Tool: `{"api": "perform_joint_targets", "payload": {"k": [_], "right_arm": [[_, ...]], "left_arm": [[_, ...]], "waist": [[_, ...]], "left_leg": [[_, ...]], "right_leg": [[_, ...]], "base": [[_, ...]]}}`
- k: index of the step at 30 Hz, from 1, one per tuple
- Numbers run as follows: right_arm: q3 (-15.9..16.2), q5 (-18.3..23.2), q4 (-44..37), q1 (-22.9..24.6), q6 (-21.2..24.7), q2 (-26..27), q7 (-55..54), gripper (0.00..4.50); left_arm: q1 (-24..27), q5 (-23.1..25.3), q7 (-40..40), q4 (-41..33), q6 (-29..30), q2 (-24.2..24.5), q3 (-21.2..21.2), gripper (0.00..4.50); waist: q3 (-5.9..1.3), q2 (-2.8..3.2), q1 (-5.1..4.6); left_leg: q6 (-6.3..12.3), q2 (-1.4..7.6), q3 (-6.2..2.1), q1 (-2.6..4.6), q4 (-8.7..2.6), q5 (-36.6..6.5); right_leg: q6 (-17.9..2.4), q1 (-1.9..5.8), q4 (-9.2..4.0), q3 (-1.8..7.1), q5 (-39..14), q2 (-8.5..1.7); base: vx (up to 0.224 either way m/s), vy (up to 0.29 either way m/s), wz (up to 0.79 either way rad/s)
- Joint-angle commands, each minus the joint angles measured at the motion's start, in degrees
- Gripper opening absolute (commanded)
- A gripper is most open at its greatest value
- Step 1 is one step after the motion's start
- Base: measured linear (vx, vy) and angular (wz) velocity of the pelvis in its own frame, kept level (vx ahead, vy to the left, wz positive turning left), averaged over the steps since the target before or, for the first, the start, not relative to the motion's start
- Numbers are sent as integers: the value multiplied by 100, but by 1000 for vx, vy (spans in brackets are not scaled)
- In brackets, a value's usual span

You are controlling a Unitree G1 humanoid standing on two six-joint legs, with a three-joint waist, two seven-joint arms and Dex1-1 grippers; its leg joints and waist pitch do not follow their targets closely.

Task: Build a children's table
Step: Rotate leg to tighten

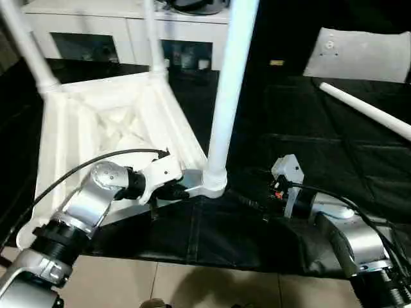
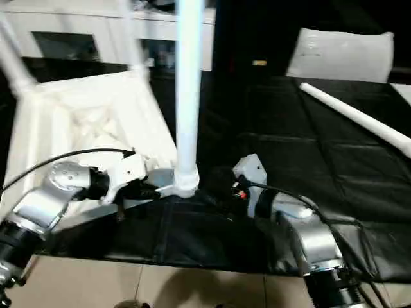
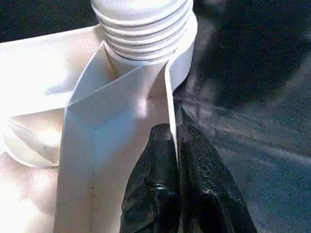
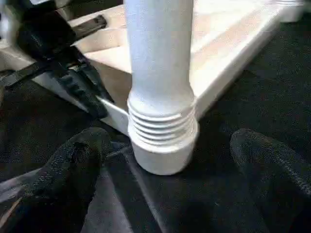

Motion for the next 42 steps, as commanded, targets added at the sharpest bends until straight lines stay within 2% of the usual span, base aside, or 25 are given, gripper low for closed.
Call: {"api": "perform_joint_targets", "payload": {"k": [1,3,4,7,9,10,12,13,18,25,26,31,32,34,42], "right_arm": [[104,-31,-9,-216,-158,-229,386,445],[271,-40,7,-314,-148,-376,715,445],[304,-57,7,-330,-158,-402,794,445],[454,-126,42,-410,-184,-434,1032,445],[555,-192,130,-494,-247,-416,1128,445],[629,-223,216,-565,-298,-392,1182,445],[677,-240,274,-613,-331,-378,1219,445],[754,-249,364,-674,-373,-348,1316,445],[830,-333,586,-789,-425,-241,1361,445],[841,-176,757,-872,-346,-142,1503,383],[831,-165,771,-875,-346,-120,1507,371],[804,-175,855,-895,-325,-53,1551,334],[813,-186,872,-891,-329,-41,1555,324],[827,-198,880,-883,-336,-34,1556,302],[900,-245,854,-794,-285,13,1558,270]], "left_arm": [[-113,141,-642,73,-460,83,-414,0],[-173,150,-842,144,-674,97,-479,0],[-187,147,-908,171,-738,100,-488,0],[-224,180,-1077,201,-875,119,-561,0],[-239,194,-1168,197,-965,124,-625,0],[-256,209,-1235,209,-1037,118,-665,0],[-268,220,-1279,222,-1087,112,-689,0],[-278,258,-1346,236,-1190,104,-725,0],[-261,287,-1445,181,-1267,113,-774,0],[-246,282,-1535,176,-1303,90,-774,0],[-240,274,-1546,171,-1302,91,-767,0],[-238,292,-1578,169,-1304,99,-770,0],[-236,297,-1587,170,-1311,104,-766,0],[-235,299,-1592,174,-1316,107,-761,0],[-220,322,-1576,199,-1323,118,-759,0]], "waist": [[-359,50,-4],[-355,31,12],[-349,41,34],[-361,13,74],[-363,19,88],[-364,-29,100],[-365,-5,113],[-367,-21,121],[-374,-22,139],[-365,-19,138],[-371,-6,141],[-379,-14,136],[-378,14,142],[-380,-1,140],[-382,9,141]], "left_leg": [[221,186,19,46,-350,-1149],[226,188,29,53,-346,-1138],[227,200,34,68,-349,-1163],[217,203,32,51,-341,-1087],[213,209,32,49,-342,-1055],[213,209,41,53,-339,-1058],[207,210,40,56,-338,-1050],[211,210,42,53,-333,-1011],[208,210,46,47,-326,-967],[171,212,46,59,-325,-1086],[166,213,41,59,-325,-1094],[165,208,42,47,-318,-1055],[164,208,38,51,-318,-1066],[161,209,40,51,-317,-1063],[143,206,36,51,-315,-1073]], "right_leg": [[-1052,327,-384,285,-975,-408],[-1088,326,-368,283,-940,-408],[-1099,315,-375,286,-988,-419],[-1109,333,-353,281,-975,-431],[-1101,337,-345,283,-966,-437],[-1100,329,-352,280,-1045,-444],[-1103,328,-351,283,-1081,-447],[-1102,330,-339,283,-1044,-443],[-1112,332,-323,284,-951,-445],[-1063,319,-335,284,-1201,-445],[-1066,322,-330,282,-1183,-444],[-1094,331,-316,278,-1082,-439],[-1096,325,-316,276,-1092,-442],[-1106,329,-318,276,-1059,-440],[-1116,333,-310,274,-1045,-437]], "base": [[0,0,0],[0,0,0],[0,0,0],[0,0,0],[0,0,0],[0,0,0],[0,0,0],[0,0,0],[0,0,0],[0,0,0],[0,0,0],[0,0,0],[0,0,0],[0,0,0],[0,0,0]]}}
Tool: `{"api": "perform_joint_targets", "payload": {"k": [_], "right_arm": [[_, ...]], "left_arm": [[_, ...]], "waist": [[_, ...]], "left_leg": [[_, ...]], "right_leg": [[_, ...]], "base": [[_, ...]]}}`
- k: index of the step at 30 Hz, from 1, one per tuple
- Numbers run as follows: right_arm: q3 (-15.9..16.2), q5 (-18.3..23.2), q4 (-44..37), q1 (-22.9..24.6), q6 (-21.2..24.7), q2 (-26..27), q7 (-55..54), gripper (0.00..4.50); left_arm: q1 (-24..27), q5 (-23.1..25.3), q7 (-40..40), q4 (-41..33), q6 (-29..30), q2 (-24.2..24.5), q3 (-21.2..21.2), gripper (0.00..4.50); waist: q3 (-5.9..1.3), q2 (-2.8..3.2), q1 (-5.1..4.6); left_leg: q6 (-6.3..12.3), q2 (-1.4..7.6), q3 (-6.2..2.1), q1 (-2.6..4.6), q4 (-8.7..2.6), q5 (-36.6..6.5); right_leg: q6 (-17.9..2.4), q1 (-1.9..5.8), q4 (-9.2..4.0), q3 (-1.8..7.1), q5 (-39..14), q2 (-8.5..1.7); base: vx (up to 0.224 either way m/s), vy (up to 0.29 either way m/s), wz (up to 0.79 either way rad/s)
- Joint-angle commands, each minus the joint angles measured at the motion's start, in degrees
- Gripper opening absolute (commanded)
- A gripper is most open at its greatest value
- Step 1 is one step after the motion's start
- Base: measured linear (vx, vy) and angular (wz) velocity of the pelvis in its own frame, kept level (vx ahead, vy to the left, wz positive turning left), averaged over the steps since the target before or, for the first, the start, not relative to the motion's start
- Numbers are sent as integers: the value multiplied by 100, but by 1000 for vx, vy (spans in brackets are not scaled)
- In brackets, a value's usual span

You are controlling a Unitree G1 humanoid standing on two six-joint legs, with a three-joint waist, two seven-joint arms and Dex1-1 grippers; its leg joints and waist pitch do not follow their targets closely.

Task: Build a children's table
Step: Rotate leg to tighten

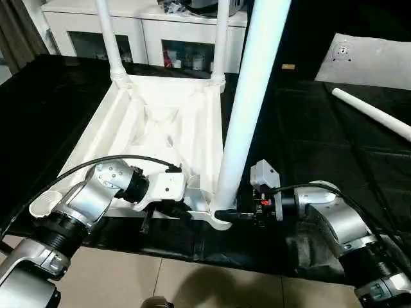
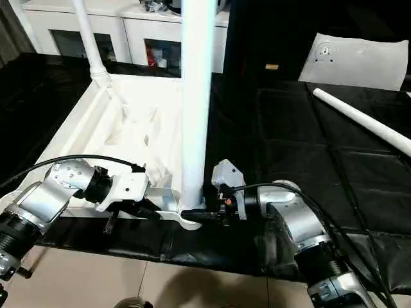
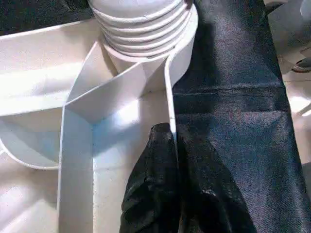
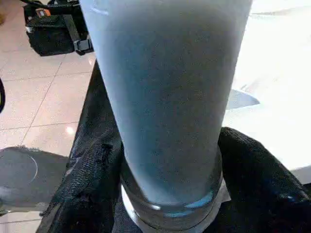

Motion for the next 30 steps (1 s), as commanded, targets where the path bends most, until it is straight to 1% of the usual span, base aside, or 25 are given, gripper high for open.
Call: {"api": "perform_joint_targets", "payload": {"k": [1,3,4,6,7,9,10,11,12,13,14,15,16,17,18,19,20,21,22,23,24,25,26,29,30], "right_arm": [[107,-41,-16,45,75,27,42,269],[110,-43,-20,52,73,30,40,268],[102,22,-89,127,225,85,-20,267],[87,45,-117,163,285,126,-88,266],[29,74,-160,230,373,237,-295,266],[-48,122,-207,296,530,358,-531,266],[-100,96,-205,341,557,454,-753,266],[-100,96,-205,341,557,454,-753,266],[-183,57,-189,409,603,610,-1102,266],[-244,25,-175,458,638,737,-1373,266],[-328,-28,-142,496,721,922,-1775,266],[-466,-62,-91,518,867,1196,-2297,266],[-525,-58,-68,518,930,1311,-2489,266],[-585,-48,-39,501,1015,1412,-2651,266],[-685,-32,17,465,1157,1593,-2932,265],[-728,-59,77,418,1187,1702,-3119,265],[-779,-101,144,359,1225,1826,-3360,265],[-821,-133,204,302,1263,1924,-3561,265],[-877,-169,268,232,1322,2031,-3793,265],[-922,-236,342,154,1353,2139,-4027,265],[-940,-281,380,115,1355,2192,-4137,265],[-958,-318,418,78,1366,2234,-4230,264],[-983,-354,447,49,1397,2279,-4333,264],[-992,-492,495,27,1338,2329,-4538,264],[-990,-504,500,26,1328,2332,-4552,264]], "left_arm": [[30,178,-282,-76,-101,-37,-291,0],[35,171,-262,-77,-82,-48,-279,0],[62,60,-63,-133,193,-155,-133,0],[78,15,48,-164,316,-204,-61,0],[120,-62,315,-214,553,-314,91,0],[167,-160,584,-267,793,-446,249,0],[210,-232,751,-332,976,-536,347,0],[210,-232,751,-332,976,-536,347,0],[280,-303,1044,-439,1250,-679,486,0],[332,-351,1260,-525,1459,-788,586,0],[399,-373,1559,-636,1700,-929,702,0],[491,-349,1935,-797,2028,-1141,828,0],[527,-332,2077,-861,2158,-1229,870,0],[546,-311,2217,-921,2304,-1322,915,0],[574,-261,2499,-1025,2573,-1505,1005,0],[576,-223,2672,-1086,2737,-1631,1046,0],[582,-162,2905,-1161,2928,-1780,1101,0],[578,-112,3116,-1214,3080,-1912,1152,0],[560,-60,3313,-1282,3248,-2034,1181,0],[539,0,3579,-1354,3420,-2185,1235,0],[529,31,3721,-1390,3503,-2262,1269,0],[510,69,3798,-1398,3534,-2304,1263,0],[499,102,3864,-1417,3585,-2332,1240,0],[488,147,3941,-1452,3599,-2366,1173,0],[487,146,3945,-1456,3601,-2368,1169,0]], "waist": [[-377,12,-32],[-375,14,-31],[-371,-1,-34],[-361,14,-31],[-333,7,-41],[-306,1,-45],[-300,15,-54],[-260,9,-82],[-263,13,-88],[-244,0,-125],[-250,10,-166],[-251,0,-224],[-248,-4,-250],[-251,-1,-312],[-260,7,-346],[-251,-17,-413],[-266,25,-439],[-274,12,-476],[-284,38,-500],[-300,18,-521],[-301,28,-523],[-304,23,-534],[-315,10,-543],[-321,14,-539],[-320,14,-541]], "left_leg": [[145,196,17,44,-356,-1061],[143,193,17,43,-355,-1073],[142,194,22,45,-352,-1084],[134,196,20,50,-357,-1108],[93,199,16,57,-379,-1274],[55,188,10,72,-396,-1488],[17,186,2,86,-402,-1582],[-51,169,-15,123,-416,-1945],[-67,165,-22,149,-409,-2041],[-95,160,-36,151,-412,-2157],[-129,153,-48,157,-408,-2219],[-146,143,-63,138,-410,-2207],[-147,138,-74,113,-418,-2208],[-143,122,-100,62,-428,-2211],[-143,124,-102,65,-428,-2230],[-115,117,-107,52,-419,-2259],[-86,104,-111,82,-400,-2282],[-75,115,-103,73,-399,-2231],[-48,116,-110,41,-409,-2130],[-20,118,-96,40,-408,-2034],[-14,121,-87,40,-404,-1988],[21,114,-72,37,-394,-1919],[58,109,-60,23,-387,-1822],[127,106,-38,10,-380,-1653],[122,108,-37,2,-384,-1623]], "right_leg": [[-1117,325,-353,278,-1025,-424],[-1112,324,-356,278,-1061,-425],[-1108,322,-360,281,-1107,-426],[-1106,314,-364,280,-1175,-427],[-1055,302,-398,281,-1451,-433],[-954,297,-446,280,-1873,-438],[-905,293,-450,281,-2071,-438],[-726,249,-532,266,-2756,-443],[-665,232,-553,265,-2955,-450],[-554,223,-590,251,-3251,-457],[-476,207,-612,245,-3402,-456],[-443,212,-618,227,-3449,-452],[-424,224,-616,213,-3464,-445],[-342,256,-622,180,-3517,-443],[-333,253,-626,181,-3487,-437],[-331,241,-643,166,-3483,-433],[-334,225,-669,168,-3492,-447],[-370,229,-661,189,-3354,-444],[-462,252,-629,192,-3076,-426],[-546,250,-601,206,-2790,-402],[-595,249,-585,217,-2649,-401],[-668,244,-580,227,-2475,-394],[-710,260,-566,236,-2338,-391],[-752,264,-564,246,-2146,-384],[-753,266,-559,247,-2128,-382]], "base": [[0,0,0],[0,0,0],[0,0,0],[0,0,0],[0,0,0],[0,0,0],[0,0,0],[0,0,0],[0,0,0],[-58,5,-4],[0,0,0],[0,0,0],[0,0,0],[0,0,0],[0,0,0],[0,0,0],[0,0,0],[0,0,0],[0,0,0],[0,0,0],[0,0,0],[0,0,0],[0,0,0],[0,0,0],[0,0,0]]}}
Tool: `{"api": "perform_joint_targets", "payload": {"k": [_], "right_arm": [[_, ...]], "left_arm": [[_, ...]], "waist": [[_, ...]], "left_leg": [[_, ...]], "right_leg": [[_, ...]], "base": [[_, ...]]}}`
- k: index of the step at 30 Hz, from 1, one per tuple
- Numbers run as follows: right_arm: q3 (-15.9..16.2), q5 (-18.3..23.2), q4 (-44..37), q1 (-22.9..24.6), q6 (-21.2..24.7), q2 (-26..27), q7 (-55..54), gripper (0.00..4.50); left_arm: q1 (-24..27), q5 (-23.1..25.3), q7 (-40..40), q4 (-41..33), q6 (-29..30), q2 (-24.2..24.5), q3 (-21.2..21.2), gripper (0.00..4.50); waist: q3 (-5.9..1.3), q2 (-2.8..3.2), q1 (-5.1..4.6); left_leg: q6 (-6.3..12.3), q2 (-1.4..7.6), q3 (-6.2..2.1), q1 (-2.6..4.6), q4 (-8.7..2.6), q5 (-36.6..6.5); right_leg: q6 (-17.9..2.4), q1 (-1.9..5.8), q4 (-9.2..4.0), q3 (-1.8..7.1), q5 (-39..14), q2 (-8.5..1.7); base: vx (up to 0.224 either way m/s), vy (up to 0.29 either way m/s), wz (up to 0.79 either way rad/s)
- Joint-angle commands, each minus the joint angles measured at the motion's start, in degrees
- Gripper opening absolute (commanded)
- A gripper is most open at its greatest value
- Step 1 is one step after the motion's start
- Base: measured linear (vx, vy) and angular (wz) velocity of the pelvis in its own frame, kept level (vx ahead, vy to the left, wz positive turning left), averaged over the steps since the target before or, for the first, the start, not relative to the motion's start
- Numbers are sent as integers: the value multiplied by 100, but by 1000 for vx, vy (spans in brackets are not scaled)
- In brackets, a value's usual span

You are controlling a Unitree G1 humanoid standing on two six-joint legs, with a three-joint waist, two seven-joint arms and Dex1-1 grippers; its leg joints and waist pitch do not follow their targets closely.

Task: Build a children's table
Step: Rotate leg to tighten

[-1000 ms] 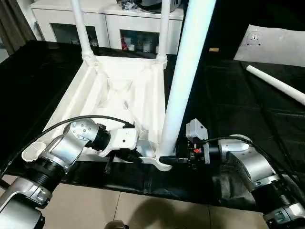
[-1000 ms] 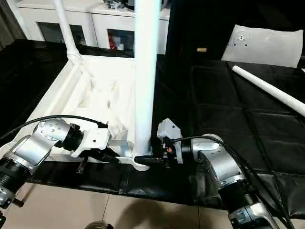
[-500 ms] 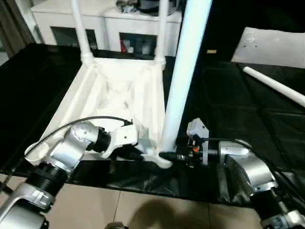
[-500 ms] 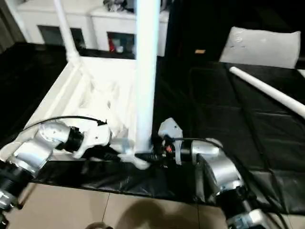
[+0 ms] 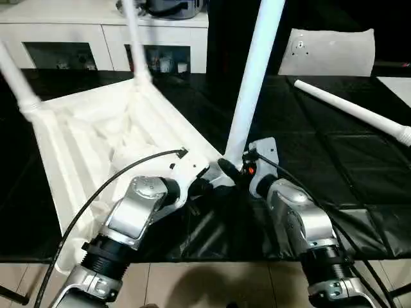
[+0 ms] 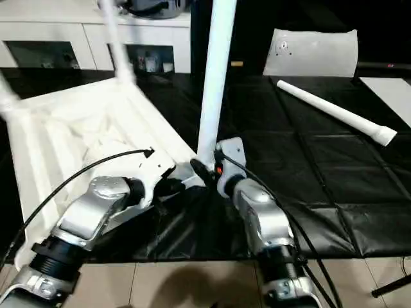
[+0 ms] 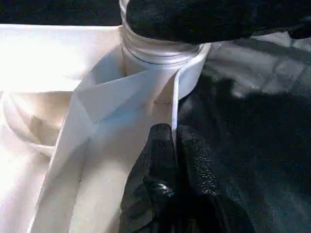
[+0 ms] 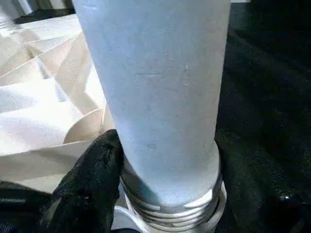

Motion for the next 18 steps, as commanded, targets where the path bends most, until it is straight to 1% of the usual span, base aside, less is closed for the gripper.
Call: {"api": "perform_joint_targets", "payload": {"k": [1,2,3,4,5,7,9,10,12,13,15,16,17,18], "right_arm": [[320,53,268,109,177,205,138,264],[298,69,256,125,153,209,155,320],[257,101,234,142,143,209,174,334],[202,120,205,156,84,170,203,334],[177,141,178,164,63,142,232,341],[156,167,142,173,57,108,265,369],[154,196,49,204,29,42,389,378],[162,255,-125,272,2,-79,616,388],[169,288,-216,312,9,-154,737,412],[225,313,-345,374,-19,-277,946,425],[328,422,-647,528,-90,-614,1505,432],[364,461,-745,575,-126,-735,1707,442],[371,470,-766,585,-134,-762,1752,442],[361,548,-868,633,-173,-958,2045,442]], "left_arm": [[-228,-3,119,-237,-128,-94,-44,0],[-224,21,100,-231,-139,-51,-81,0],[-219,24,75,-221,-127,-8,-87,0],[-217,21,7,-192,-119,115,-73,0],[-218,35,-38,-162,-150,190,-78,0],[-219,62,-86,-124,-211,276,-95,0],[-216,47,-179,-77,-303,376,-101,0],[-212,28,-350,-3,-467,532,-113,0],[-210,1,-444,34,-528,611,-112,0],[-215,-22,-563,77,-675,717,-135,0],[-213,-97,-952,156,-997,967,-203,0],[-216,-112,-1079,184,-1136,1040,-228,0],[-217,-115,-1107,190,-1167,1055,-233,0],[-224,-146,-1352,233,-1371,1169,-294,0]], "waist": [[-319,10,52],[-320,11,60],[-318,14,68],[-317,28,68],[-315,25,59],[-324,34,61],[-328,38,59],[-325,35,66],[-332,36,74],[-331,37,90],[-333,51,112],[-332,53,135],[-336,56,149],[-333,22,155]], "left_leg": [[134,112,-8,-22,-399,-1603],[142,112,-5,-27,-401,-1550],[142,116,-6,-30,-408,-1526],[134,119,-8,-26,-411,-1534],[131,123,-9,-25,-419,-1563],[105,130,-17,-32,-423,-1525],[103,138,-12,-26,-422,-1508],[127,129,-11,-30,-421,-1523],[146,135,0,-32,-417,-1453],[158,133,0,-37,-416,-1398],[184,137,2,-28,-413,-1367],[210,135,5,-26,-408,-1362],[223,150,7,-17,-412,-1358],[226,156,13,-11,-414,-1369]], "right_leg": [[-751,257,-532,239,-2229,-389],[-725,265,-532,243,-2251,-396],[-703,267,-534,243,-2264,-395],[-702,265,-533,243,-2267,-394],[-698,260,-534,245,-2262,-386],[-738,270,-512,243,-2116,-384],[-801,269,-495,249,-1937,-382],[-813,280,-504,247,-1923,-381],[-840,286,-484,260,-1796,-384],[-871,299,-482,254,-1737,-386],[-869,303,-476,257,-1679,-383],[-846,304,-491,260,-1687,-386],[-878,294,-469,263,-1619,-382],[-892,288,-472,261,-1622,-381]], "base": [[0,0,0],[0,0,0],[0,0,0],[0,0,0],[0,0,0],[0,0,0],[0,0,0],[0,0,0],[0,0,0],[0,0,0],[0,0,0],[0,0,0],[0,0,0],[0,0,0]]}}
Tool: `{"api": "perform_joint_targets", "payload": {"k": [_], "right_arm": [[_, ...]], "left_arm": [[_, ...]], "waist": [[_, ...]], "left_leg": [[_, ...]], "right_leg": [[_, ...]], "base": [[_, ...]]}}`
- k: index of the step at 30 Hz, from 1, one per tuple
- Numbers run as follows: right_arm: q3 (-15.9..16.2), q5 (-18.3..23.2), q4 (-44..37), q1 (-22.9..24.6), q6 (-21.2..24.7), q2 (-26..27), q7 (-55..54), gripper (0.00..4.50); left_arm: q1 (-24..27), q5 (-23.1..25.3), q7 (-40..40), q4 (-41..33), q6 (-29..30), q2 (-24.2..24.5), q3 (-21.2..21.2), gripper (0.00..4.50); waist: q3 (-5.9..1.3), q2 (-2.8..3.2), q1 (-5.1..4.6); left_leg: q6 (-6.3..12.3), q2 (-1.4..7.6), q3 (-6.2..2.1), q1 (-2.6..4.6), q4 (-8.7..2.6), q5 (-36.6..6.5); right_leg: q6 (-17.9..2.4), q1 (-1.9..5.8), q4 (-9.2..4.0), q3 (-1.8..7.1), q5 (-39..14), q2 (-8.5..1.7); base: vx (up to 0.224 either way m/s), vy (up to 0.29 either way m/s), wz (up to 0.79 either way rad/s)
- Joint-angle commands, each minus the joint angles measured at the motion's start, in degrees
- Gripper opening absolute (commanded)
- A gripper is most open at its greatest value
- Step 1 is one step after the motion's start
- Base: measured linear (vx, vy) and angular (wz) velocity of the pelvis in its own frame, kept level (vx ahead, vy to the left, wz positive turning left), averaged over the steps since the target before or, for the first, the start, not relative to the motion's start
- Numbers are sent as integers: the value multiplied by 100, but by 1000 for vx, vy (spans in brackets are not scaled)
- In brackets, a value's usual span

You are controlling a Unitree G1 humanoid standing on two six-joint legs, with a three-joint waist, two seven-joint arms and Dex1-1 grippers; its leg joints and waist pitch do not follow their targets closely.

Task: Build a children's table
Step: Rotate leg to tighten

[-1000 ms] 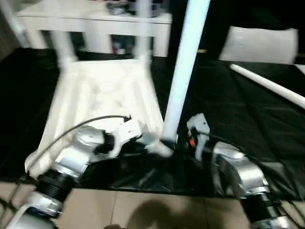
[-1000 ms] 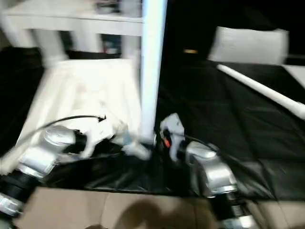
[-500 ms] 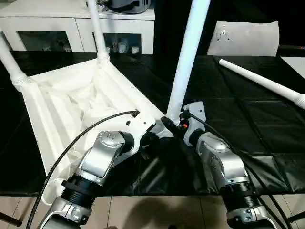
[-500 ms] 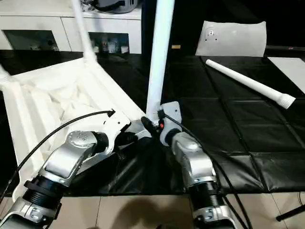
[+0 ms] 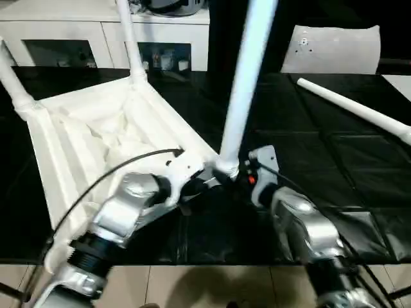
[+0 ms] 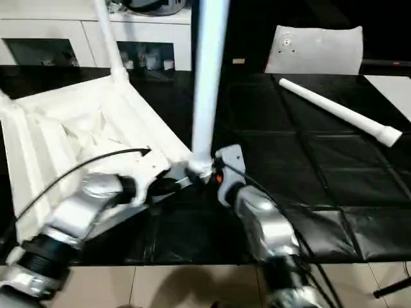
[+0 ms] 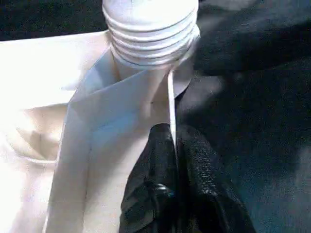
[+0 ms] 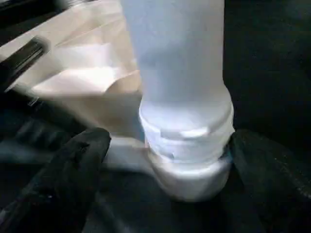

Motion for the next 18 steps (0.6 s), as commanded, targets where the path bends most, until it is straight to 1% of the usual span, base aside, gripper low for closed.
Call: {"api": "perform_joint_targets", "payload": {"k": [1,2,3,4,5,6,7,8,10,11,12,14,15,17,18], "right_arm": [[16,198,-308,19,-91,-235,573,442],[-28,263,-344,26,-96,-405,795,442],[-48,348,-386,19,-90,-637,1140,442],[-38,374,-402,13,-101,-736,1296,442],[-17,427,-401,-36,-105,-941,1619,442],[-7,466,-396,-73,-98,-1045,1806,442],[19,491,-386,-114,-98,-1149,1966,442],[63,525,-366,-173,-78,-1265,2163,442],[108,534,-343,-217,-94,-1343,2309,442],[197,536,-296,-294,-96,-1447,2533,442],[245,538,-273,-331,-83,-1494,2632,442],[435,389,-181,-415,-224,-1606,2834,442],[465,365,-166,-427,-246,-1622,2863,442],[648,171,-38,-499,-445,-1692,3025,442],[732,103,41,-549,-527,-1692,3110,442]], "left_arm": [[-155,-34,-505,22,-473,187,-133,0],[-171,-64,-729,60,-570,288,-186,0],[-211,-70,-1010,140,-813,426,-275,0],[-227,-64,-1088,168,-895,468,-305,0],[-250,-51,-1383,219,-1044,627,-418,0],[-258,-50,-1578,243,-1193,718,-488,0],[-271,-77,-1772,271,-1288,791,-541,0],[-301,-82,-1938,301,-1349,863,-601,0],[-325,-95,-2076,342,-1455,908,-635,0],[-368,-112,-2259,409,-1616,960,-669,0],[-390,-121,-2327,439,-1667,979,-681,0],[-448,-133,-2508,492,-1781,1009,-733,0],[-455,-138,-2536,497,-1791,1012,-739,0],[-502,-164,-2698,542,-1884,1024,-781,0],[-527,-161,-2774,544,-1926,1024,-824,0]], "waist": [[-333,28,55],[-332,14,64],[-335,19,99],[-330,21,114],[-324,39,149],[-333,28,175],[-328,18,194],[-336,14,205],[-335,21,239],[-340,20,266],[-339,21,284],[-351,28,326],[-354,26,338],[-359,10,368],[-362,14,376]], "left_leg": [[235,147,6,-2,-362,-1390],[225,163,6,7,-369,-1403],[244,164,10,37,-360,-1435],[251,164,16,41,-360,-1428],[235,172,21,45,-364,-1438],[233,171,20,54,-363,-1450],[231,171,20,42,-366,-1420],[234,164,25,49,-358,-1398],[234,170,27,47,-356,-1334],[210,182,32,59,-354,-1292],[220,174,37,64,-349,-1307],[186,189,39,68,-351,-1290],[184,188,37,69,-349,-1280],[172,186,44,61,-343,-1225],[177,183,43,53,-339,-1209]], "right_leg": [[-894,316,-466,270,-1668,-399],[-911,315,-458,274,-1661,-402],[-915,306,-459,278,-1690,-399],[-926,296,-460,284,-1673,-397],[-952,295,-454,288,-1658,-405],[-966,302,-450,284,-1652,-407],[-981,306,-442,287,-1627,-411],[-986,310,-435,285,-1610,-408],[-1018,309,-425,284,-1566,-413],[-1047,304,-412,290,-1509,-420],[-1052,300,-423,283,-1546,-414],[-1078,308,-401,282,-1475,-420],[-1083,308,-400,277,-1470,-423],[-1073,317,-389,280,-1436,-428],[-1077,319,-390,278,-1435,-434]], "base": [[0,0,0],[0,0,0],[0,0,0],[0,0,0],[0,0,0],[0,0,0],[0,0,0],[0,0,0],[0,0,0],[0,0,0],[0,0,0],[0,0,0],[0,0,0],[0,0,0],[0,0,0]]}}
